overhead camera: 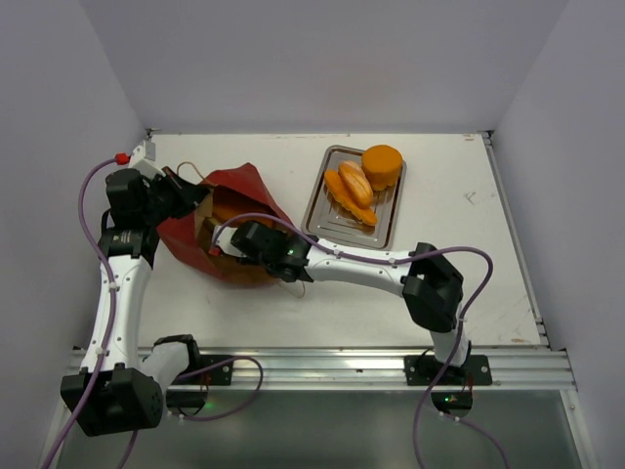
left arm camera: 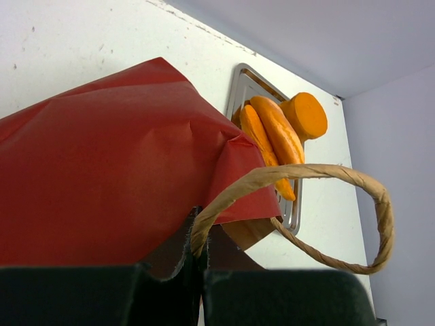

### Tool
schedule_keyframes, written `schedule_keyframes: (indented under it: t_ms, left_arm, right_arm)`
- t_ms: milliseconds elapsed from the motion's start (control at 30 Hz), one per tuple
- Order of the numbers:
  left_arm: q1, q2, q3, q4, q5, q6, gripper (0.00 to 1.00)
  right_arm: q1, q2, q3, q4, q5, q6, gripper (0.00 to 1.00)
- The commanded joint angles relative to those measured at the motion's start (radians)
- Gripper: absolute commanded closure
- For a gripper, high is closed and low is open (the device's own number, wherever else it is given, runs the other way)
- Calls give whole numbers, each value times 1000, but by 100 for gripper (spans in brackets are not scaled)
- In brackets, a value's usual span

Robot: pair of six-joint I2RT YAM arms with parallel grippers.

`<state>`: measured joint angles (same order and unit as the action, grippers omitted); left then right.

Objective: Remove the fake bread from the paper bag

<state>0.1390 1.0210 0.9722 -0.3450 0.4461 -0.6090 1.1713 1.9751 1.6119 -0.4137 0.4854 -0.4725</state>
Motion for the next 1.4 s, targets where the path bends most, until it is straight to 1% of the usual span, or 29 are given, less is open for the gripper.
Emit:
schedule_keyframes:
  t_ms: [0, 300, 467, 567, 767, 900, 933, 1000, 1033, 1133, 1167, 1267, 1367]
  left_arm:
    - [7, -10, -3, 47, 34, -15, 100]
    - [7, -21, 2, 49, 29, -25, 100]
    - [5, -19, 0, 51, 31, -26, 100]
    - [7, -19, -7, 52, 31, -26, 100]
    - [5, -19, -18, 63, 39, -29, 100]
    - [7, -22, -18, 63, 42, -29, 100]
    - [5, -24, -20, 61, 42, -28, 100]
    - [5, -27, -20, 60, 42, -26, 100]
    - [5, -27, -20, 58, 42, -26, 100]
    - [7, -29, -20, 57, 40, -23, 100]
    - [5, -27, -20, 55, 40, -23, 100]
    - [7, -25, -20, 57, 36, -20, 100]
    - [5, -24, -23, 57, 26, -14, 100]
  right_arm:
    - [4, -85, -7, 72, 41, 9, 55]
    - [-1, -76, -21, 72, 47, 63, 52]
    - [-19, -52, -11, 55, 16, 100, 52]
    - [-28, -39, -1, 46, 2, 110, 53]
    - [-30, -21, 16, 33, -8, 117, 59]
    - [-32, 1, 32, 13, -22, 124, 66]
    - [-32, 10, 40, 1, -27, 126, 71]
    - [-30, 16, 48, -10, -44, 126, 77]
    - [-32, 18, 51, -17, -47, 124, 84]
    - [-36, 13, 51, -28, -62, 121, 92]
    - [-39, 4, 49, -30, -67, 121, 96]
    - [-51, -18, 42, -36, -91, 121, 100]
    - [-76, -64, 31, -43, -139, 129, 100]
